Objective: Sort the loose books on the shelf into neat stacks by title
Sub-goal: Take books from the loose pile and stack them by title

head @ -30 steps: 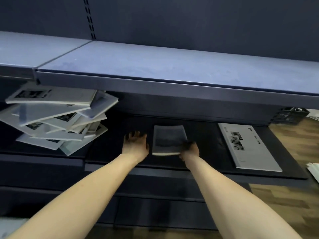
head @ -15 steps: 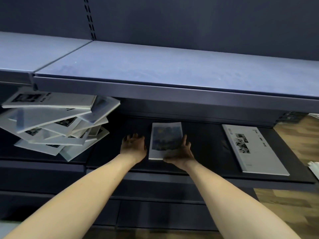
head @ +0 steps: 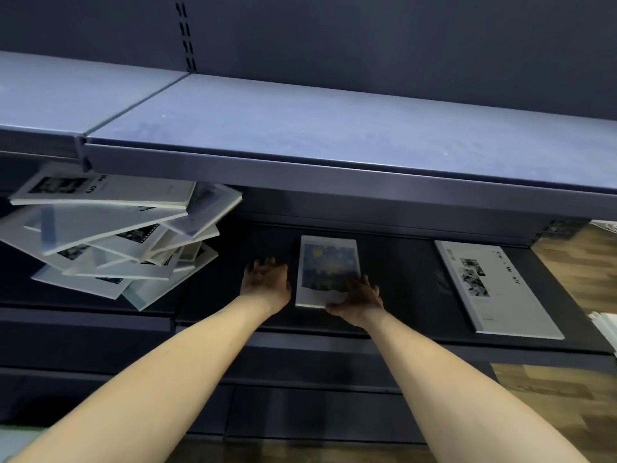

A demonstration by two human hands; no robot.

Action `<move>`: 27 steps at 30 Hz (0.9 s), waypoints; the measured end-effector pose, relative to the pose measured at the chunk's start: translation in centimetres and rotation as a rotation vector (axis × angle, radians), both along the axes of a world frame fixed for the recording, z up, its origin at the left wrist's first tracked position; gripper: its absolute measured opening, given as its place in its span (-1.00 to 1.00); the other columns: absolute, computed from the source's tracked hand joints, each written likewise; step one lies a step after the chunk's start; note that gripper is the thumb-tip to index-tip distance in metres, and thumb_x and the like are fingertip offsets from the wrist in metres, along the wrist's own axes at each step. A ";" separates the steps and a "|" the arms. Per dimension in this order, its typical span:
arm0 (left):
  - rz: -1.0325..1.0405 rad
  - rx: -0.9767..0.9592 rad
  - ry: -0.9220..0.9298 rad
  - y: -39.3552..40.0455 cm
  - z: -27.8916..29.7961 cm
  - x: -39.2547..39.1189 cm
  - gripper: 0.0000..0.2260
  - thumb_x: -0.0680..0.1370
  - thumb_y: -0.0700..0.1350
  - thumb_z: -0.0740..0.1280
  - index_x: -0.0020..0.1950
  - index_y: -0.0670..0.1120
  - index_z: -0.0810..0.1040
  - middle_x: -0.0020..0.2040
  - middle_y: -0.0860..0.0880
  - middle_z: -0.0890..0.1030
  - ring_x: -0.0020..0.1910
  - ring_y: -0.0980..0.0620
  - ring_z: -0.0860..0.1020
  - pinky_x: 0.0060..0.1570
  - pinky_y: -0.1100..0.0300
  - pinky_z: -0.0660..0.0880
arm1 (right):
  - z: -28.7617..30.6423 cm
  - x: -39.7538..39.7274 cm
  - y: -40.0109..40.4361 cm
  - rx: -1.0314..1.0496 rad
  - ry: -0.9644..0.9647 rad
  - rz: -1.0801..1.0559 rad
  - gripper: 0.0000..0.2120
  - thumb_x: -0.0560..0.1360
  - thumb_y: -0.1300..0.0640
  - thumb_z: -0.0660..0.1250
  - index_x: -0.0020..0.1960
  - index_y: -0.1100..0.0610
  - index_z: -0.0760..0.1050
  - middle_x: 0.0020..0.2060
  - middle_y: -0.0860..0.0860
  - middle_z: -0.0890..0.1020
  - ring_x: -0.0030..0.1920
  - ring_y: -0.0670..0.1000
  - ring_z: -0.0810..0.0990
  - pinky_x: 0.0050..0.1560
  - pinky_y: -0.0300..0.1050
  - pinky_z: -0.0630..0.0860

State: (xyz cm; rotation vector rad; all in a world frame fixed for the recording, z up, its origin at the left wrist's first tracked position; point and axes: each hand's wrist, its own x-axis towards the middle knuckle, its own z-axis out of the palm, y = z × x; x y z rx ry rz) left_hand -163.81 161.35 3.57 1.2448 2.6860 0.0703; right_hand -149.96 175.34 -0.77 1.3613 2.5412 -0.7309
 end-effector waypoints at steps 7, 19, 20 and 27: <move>-0.049 -0.009 0.190 -0.6 2.0 -0.7 -0.68 0.62 0.00 0.15 0.35 0.01 0.43 0.45 -0.10 0.32 0.47 -0.17 0.18 0.48 -0.13 0.06 | 1.8 -1.5 -0.9 0.029 0.032 0.004 -0.39 0.55 -0.13 0.32 0.54 -0.06 0.23 0.58 0.10 0.11 0.52 0.23 0.16 0.45 0.14 0.31; 0.010 0.076 0.330 -3.9 8.1 -3.6 -0.51 0.63 -0.01 0.16 0.55 -0.04 0.18 0.55 -0.15 0.15 0.55 -0.20 0.03 0.51 -0.20 -0.14 | 8.2 -8.6 -5.4 0.132 0.310 0.157 -0.38 0.62 -0.14 0.20 0.59 0.03 0.13 0.56 0.07 0.24 0.52 0.18 0.23 0.48 0.11 0.27; 0.008 0.083 0.333 -4.3 8.3 -3.9 -0.51 0.63 -0.02 0.14 0.56 -0.04 0.15 0.57 -0.16 0.12 0.56 -0.21 0.00 0.51 -0.20 -0.16 | 8.5 -9.1 -5.7 0.147 0.312 0.164 -0.38 0.62 -0.15 0.19 0.59 0.04 0.13 0.56 0.07 0.24 0.53 0.18 0.22 0.49 0.11 0.26; 0.083 0.182 0.301 -7.3 9.2 -7.3 -0.49 0.65 0.00 0.09 0.59 0.01 0.07 0.59 -0.11 0.06 0.57 -0.17 -0.06 0.52 -0.13 -0.17 | 10.4 -12.5 -8.0 0.207 0.350 0.217 -0.38 0.59 -0.24 0.17 0.57 -0.02 0.18 0.54 0.06 0.28 0.51 0.19 0.23 0.48 0.12 0.26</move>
